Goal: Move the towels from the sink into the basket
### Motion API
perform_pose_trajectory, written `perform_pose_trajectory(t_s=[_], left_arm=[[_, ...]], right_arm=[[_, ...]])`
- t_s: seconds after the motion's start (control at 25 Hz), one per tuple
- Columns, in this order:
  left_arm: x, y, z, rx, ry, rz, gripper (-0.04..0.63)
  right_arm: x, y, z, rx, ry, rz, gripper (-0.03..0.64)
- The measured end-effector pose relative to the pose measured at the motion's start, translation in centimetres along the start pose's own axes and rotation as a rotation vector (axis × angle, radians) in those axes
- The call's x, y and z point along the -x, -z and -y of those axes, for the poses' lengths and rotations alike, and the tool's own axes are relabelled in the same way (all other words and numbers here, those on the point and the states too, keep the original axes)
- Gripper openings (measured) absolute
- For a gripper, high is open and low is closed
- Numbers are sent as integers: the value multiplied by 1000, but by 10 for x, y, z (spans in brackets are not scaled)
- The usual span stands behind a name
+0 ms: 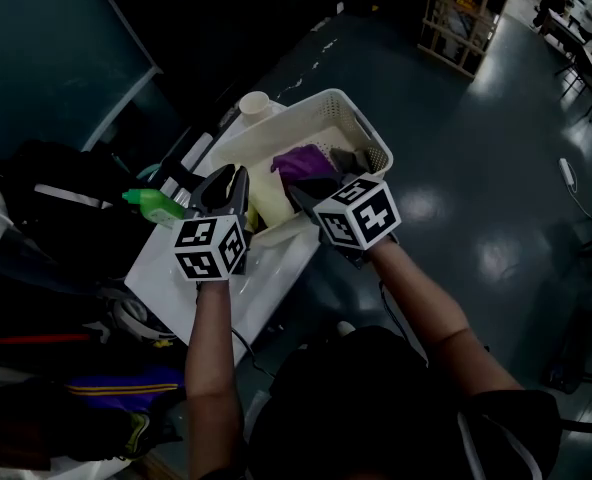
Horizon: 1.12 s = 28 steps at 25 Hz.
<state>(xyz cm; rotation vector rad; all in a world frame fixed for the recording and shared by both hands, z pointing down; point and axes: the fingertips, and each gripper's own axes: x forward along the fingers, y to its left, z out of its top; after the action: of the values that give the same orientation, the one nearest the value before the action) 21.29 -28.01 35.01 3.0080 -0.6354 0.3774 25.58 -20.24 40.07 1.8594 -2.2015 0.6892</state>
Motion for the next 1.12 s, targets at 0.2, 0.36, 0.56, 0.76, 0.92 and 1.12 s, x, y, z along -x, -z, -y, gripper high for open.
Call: perform_pose_trajectory(t_s=[0.2,0.36,0.56,0.76,0.92,1.12], left_arm=[[6,5,8,-14,6,-9,11],[16,9,7,22,-15,-2,9],[31,22,9,66,-37,4,9],[54,33,13,101,-41,10,9],[71,47,9,144,-69,8,9],[89,64,6,179,-99,9,9]], right_arm=[[0,-2,-1,2,12,8,-2],[3,-5,-2,16,40,28,-2],[7,-4,-2,-20,59,66,-2],[9,2,-8,-44,64,88,-2],[8,5,-13,-52,66,97,-2],[8,9,-24,-39,58,95,-2]])
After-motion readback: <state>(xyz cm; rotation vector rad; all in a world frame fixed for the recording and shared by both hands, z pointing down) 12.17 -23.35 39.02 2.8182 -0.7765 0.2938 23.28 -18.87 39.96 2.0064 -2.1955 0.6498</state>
